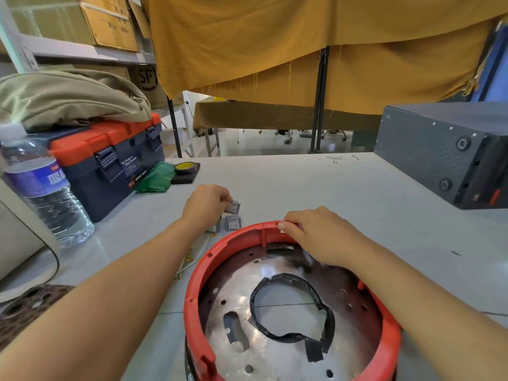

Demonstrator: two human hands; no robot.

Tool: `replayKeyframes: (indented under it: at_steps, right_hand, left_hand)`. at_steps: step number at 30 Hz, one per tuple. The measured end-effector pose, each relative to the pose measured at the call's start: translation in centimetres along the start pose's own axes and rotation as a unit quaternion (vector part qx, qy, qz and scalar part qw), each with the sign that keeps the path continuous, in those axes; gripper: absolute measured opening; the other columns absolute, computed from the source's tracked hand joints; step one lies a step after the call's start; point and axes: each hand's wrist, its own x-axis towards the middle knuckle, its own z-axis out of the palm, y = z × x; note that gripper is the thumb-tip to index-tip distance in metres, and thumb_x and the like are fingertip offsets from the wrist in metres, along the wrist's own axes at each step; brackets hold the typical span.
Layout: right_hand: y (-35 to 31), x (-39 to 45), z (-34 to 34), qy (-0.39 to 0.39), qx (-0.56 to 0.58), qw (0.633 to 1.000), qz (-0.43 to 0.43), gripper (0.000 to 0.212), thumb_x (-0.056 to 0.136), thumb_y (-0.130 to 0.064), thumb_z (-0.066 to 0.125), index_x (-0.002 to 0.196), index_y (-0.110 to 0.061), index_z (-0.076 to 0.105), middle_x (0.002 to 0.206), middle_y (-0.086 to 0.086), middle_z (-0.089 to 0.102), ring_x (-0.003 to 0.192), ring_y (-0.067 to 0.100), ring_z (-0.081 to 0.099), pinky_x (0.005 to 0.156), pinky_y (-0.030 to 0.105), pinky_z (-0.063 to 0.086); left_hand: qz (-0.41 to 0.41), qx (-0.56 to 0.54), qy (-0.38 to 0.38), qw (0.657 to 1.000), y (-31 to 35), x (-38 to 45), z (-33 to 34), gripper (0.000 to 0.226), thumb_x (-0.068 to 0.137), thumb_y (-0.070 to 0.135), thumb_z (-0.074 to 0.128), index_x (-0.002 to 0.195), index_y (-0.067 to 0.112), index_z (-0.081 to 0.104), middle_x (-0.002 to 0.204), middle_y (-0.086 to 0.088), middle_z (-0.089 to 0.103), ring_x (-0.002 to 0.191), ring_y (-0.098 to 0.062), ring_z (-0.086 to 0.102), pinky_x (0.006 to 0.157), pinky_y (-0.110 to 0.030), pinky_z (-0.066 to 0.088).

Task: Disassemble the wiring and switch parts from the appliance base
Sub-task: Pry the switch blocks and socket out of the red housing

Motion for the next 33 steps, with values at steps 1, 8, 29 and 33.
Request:
replayKeyframes:
  at_steps: [1,8,29,33]
  right_hand:
    - [0.0,0.0,0.0,-0.002,-0.001,1.0,0.0,0.034,0.1,-0.045,0.032,0.089,-0.023,0.055,0.082,0.003,0.054,0.084,0.027,0.053,0.068,0.034,0.04]
    - [0.0,0.0,0.0,0.001,-0.003,1.0,-0.002,0.035,0.1,-0.045,0.032,0.09,-0.021,0.056,0.082,0.002,0.055,0.082,0.025,0.053,0.065,0.033,0.039]
    - [-1.5,-1.2,-1.1,0.045,-0.032,0.998,0.036,0.03,0.099,-0.04,0.043,0.104,-0.016,0.058,0.102,0.01,0.06,0.092,0.029,0.057,0.069,0.033,0.041]
    - [-2.0,-2.0,-2.1,0.098,0.013,0.994,0.036,0.021,0.095,-0.032,0.053,0.101,-0.017,0.066,0.103,0.008,0.066,0.095,0.027,0.059,0.079,0.036,0.05]
  left_hand:
    - [0.001,0.016,-0.003,1.0,-0.1,-0.1,0.1,0.008,0.083,0.014,0.066,0.088,0.015,0.073,0.09,-0.007,0.07,0.084,-0.028,0.062,0.076,-0.039,0.052]
    - [0.023,0.097,0.013,0.995,-0.6,-0.4,0.2,0.008,0.085,0.021,0.066,0.087,0.019,0.074,0.099,-0.005,0.066,0.093,-0.026,0.058,0.078,-0.037,0.048]
    - [0.083,-0.017,-0.099,0.992,4.9,-9.3,-4.3,0.019,0.083,0.021,0.067,0.101,0.017,0.071,0.098,-0.004,0.07,0.087,-0.014,0.06,0.082,-0.025,0.045]
    - [0.069,-0.048,-0.039,0.996,5.0,-10.2,-4.3,0.02,0.084,0.02,0.066,0.103,0.017,0.072,0.102,-0.004,0.071,0.09,-0.017,0.061,0.085,-0.029,0.047]
